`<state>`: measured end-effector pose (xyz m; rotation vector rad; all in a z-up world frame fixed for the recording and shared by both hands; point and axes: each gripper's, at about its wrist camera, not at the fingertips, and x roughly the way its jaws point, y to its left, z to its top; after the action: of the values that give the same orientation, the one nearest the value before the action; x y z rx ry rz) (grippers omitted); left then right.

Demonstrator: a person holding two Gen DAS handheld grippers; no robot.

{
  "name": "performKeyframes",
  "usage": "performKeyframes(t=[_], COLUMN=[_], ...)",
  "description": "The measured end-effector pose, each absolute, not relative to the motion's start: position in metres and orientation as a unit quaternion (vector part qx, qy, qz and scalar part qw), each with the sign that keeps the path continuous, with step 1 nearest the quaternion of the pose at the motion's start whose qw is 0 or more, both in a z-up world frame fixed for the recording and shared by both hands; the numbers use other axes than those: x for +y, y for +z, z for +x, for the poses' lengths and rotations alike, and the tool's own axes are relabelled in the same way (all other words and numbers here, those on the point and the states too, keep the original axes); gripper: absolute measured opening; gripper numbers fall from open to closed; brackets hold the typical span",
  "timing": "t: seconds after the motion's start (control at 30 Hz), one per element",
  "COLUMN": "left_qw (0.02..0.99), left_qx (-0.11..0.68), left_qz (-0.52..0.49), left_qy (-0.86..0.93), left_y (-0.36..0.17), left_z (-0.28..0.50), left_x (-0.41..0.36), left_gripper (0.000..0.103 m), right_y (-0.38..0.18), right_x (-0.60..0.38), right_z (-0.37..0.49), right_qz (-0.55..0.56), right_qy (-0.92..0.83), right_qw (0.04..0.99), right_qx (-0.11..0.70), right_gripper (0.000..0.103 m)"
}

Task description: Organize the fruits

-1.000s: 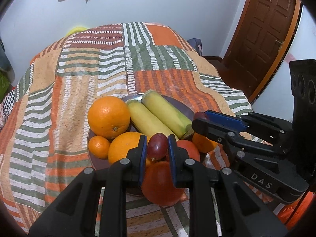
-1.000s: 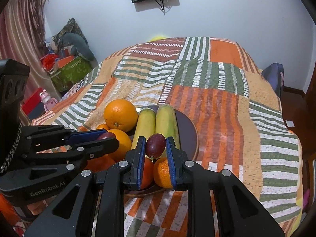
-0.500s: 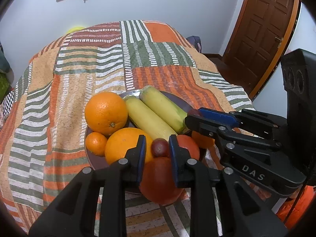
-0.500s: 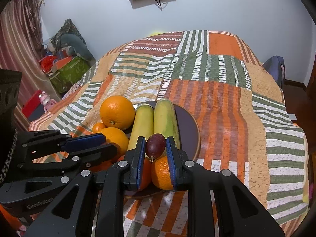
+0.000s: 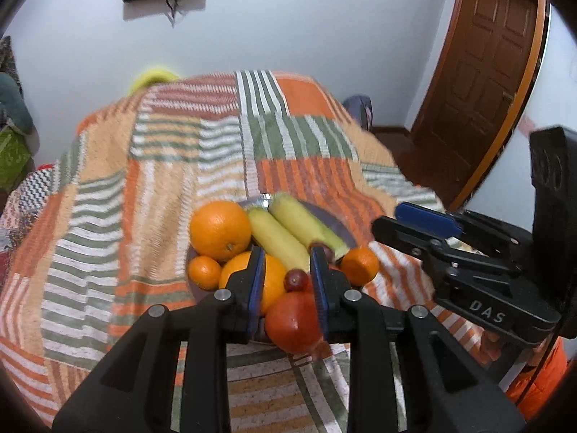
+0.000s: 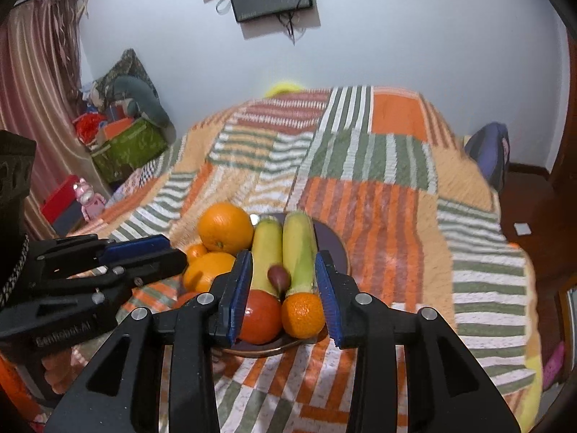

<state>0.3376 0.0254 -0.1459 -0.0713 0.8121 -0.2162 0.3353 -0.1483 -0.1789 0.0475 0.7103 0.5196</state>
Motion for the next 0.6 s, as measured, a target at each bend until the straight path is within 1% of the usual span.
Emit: performKeyframes(t=[0.23, 0.47, 0.53, 0.6], left_qw=[0.944, 0.972, 0.978, 0.984], left_qx=[0.317, 0.223, 0.198, 0.167], left_qz=[-0.031, -0.026, -0.026, -0.026], left_qy=[-0.082, -0.064, -0.062, -0.061], left_y=[-0.076, -0.004, 0.014, 0.032], left_z=[0.284, 0.203, 0.179, 0.151], left_x=[0.026, 0.023, 0.023, 0.023], left_gripper=[0.025, 0.025, 0.029, 0.043], right_y=[-0.116, -0.053, -0.038, -0.027], right_x=[-0.163, -0.174, -0.177, -0.180], right_z=[0.286, 0.216, 0.194, 0.177], right_qz=[0.020, 0.025, 0.032, 0.038], right_qy=[0.244, 0.245, 0.248, 0.251], right_qw=[0.931, 0.951, 0.955, 0.957], right_qx=[0.270, 0.186, 0.162, 0.143], right_gripper=[0.033, 0.033, 0.033, 0.033])
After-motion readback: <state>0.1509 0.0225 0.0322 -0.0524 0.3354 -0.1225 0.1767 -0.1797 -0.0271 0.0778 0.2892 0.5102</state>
